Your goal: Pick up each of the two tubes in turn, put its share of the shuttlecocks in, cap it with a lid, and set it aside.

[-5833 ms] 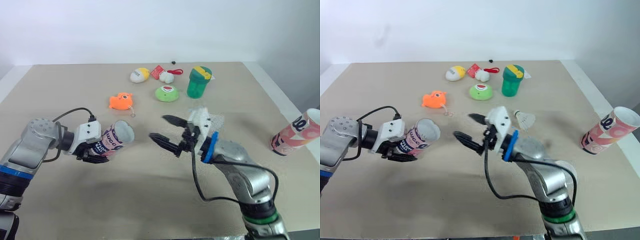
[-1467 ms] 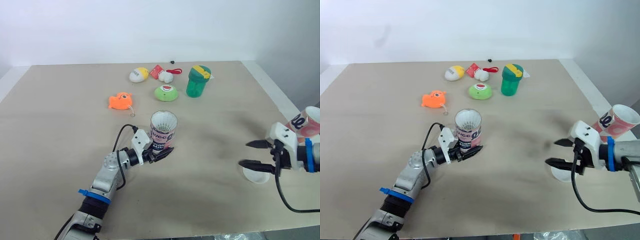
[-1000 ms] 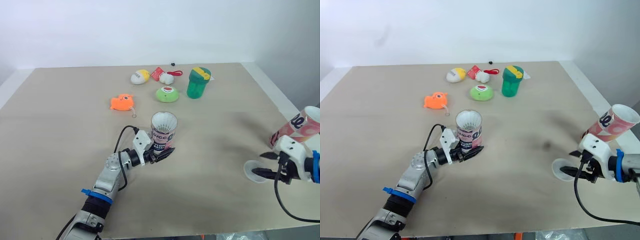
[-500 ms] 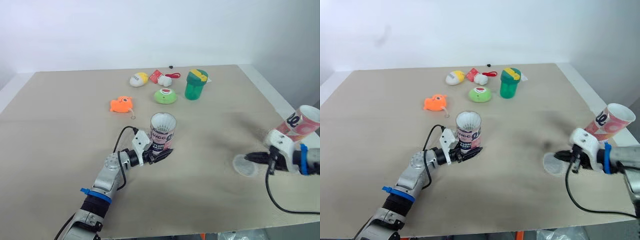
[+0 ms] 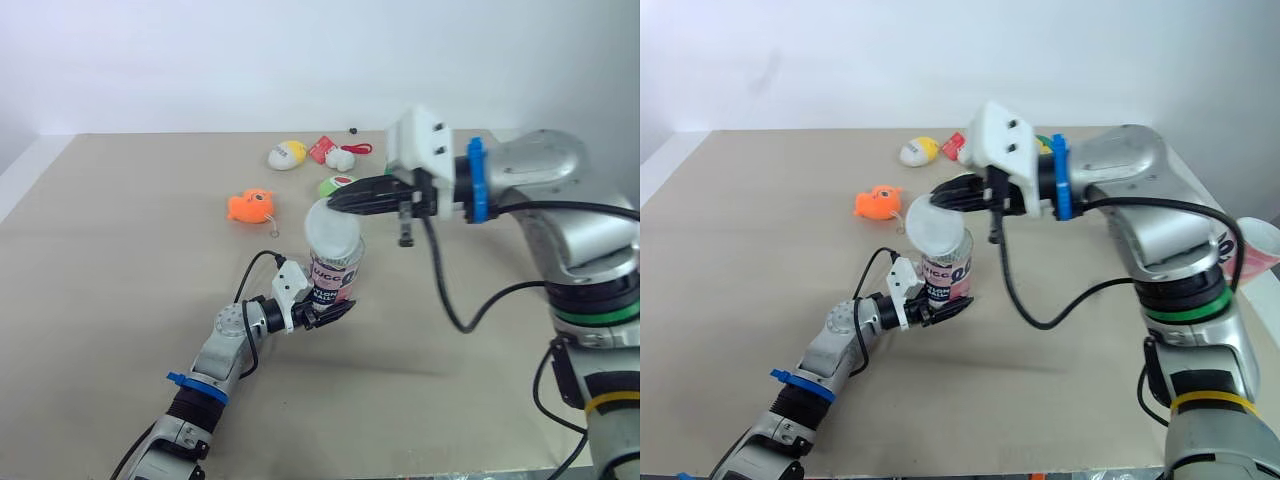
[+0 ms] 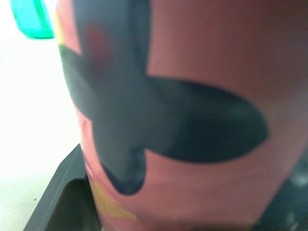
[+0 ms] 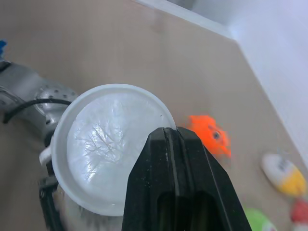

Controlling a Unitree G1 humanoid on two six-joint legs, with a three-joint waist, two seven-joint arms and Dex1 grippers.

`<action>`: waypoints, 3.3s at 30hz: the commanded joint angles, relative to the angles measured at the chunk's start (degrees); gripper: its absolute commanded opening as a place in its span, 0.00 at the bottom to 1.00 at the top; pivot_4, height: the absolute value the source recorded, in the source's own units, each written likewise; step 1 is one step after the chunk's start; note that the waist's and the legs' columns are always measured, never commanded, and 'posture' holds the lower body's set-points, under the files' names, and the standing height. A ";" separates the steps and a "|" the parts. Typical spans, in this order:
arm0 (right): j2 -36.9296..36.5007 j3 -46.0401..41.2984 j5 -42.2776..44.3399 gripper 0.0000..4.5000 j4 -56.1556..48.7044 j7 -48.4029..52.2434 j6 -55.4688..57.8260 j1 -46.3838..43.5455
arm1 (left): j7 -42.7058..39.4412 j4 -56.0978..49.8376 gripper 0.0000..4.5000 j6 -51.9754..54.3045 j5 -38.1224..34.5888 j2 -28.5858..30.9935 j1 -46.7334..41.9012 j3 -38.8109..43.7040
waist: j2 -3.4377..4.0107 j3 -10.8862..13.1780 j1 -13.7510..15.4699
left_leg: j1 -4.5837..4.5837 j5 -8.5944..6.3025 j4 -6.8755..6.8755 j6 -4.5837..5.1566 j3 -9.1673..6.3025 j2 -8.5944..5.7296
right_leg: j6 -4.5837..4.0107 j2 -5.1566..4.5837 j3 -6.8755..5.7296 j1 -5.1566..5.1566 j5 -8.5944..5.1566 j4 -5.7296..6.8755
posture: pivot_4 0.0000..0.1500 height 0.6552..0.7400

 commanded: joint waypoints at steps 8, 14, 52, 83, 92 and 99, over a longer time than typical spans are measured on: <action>-1.98 4.02 -6.58 0.01 1.20 4.27 -2.36 -4.69 | 1.31 1.97 0.69 2.83 1.76 1.59 3.59 -0.91 | 0.01 0.00 -0.10 | 0.01 0.00 -0.02 0.01 0.02 0.18 | -0.01 0.20 -0.04 -0.14 -0.03 0.03 | 1.00 1.00; -2.93 3.37 -7.44 0.01 0.72 6.08 -2.07 -6.56 | 1.36 2.25 0.69 2.90 1.66 1.19 3.28 -1.38 | 0.01 0.00 -0.11 | 0.02 0.01 -0.01 0.01 0.06 0.21 | -0.02 0.22 -0.06 -0.15 -0.02 0.04 | 1.00 1.00; -2.29 8.54 -14.10 0.01 0.54 10.07 -5.24 -1.67 | 0.81 1.56 0.69 3.79 1.55 1.73 3.32 -1.65 | 0.01 -0.01 -0.09 | 0.01 0.00 -0.06 0.01 0.06 0.18 | -0.03 0.18 -0.06 -0.15 -0.06 0.03 | 1.00 1.00; -0.79 3.55 -12.31 0.01 2.12 10.33 -6.28 -7.93 | 1.20 1.43 0.69 4.07 1.39 1.38 3.81 -1.65 | 0.03 -0.01 -0.12 | 0.03 0.01 -0.10 0.01 0.07 0.20 | -0.05 0.19 -0.07 -0.18 -0.05 0.04 | 1.00 1.00; -2.52 3.53 -12.08 0.01 0.84 11.36 -4.78 -7.73 | 1.18 1.01 0.69 4.41 1.25 1.43 4.22 -1.72 | 0.03 -0.01 -0.12 | 0.03 0.01 -0.10 0.01 0.07 0.20 | -0.05 0.19 -0.07 -0.18 -0.06 0.04 | 1.00 1.00; -3.02 4.21 -12.38 0.01 0.27 11.69 -4.21 -7.09 | 1.09 1.18 0.69 4.46 1.19 1.37 3.99 -1.82 | 0.03 -0.01 -0.12 | 0.03 0.01 -0.10 0.01 0.07 0.20 | -0.06 0.19 -0.07 -0.19 -0.06 0.04 | 1.00 1.00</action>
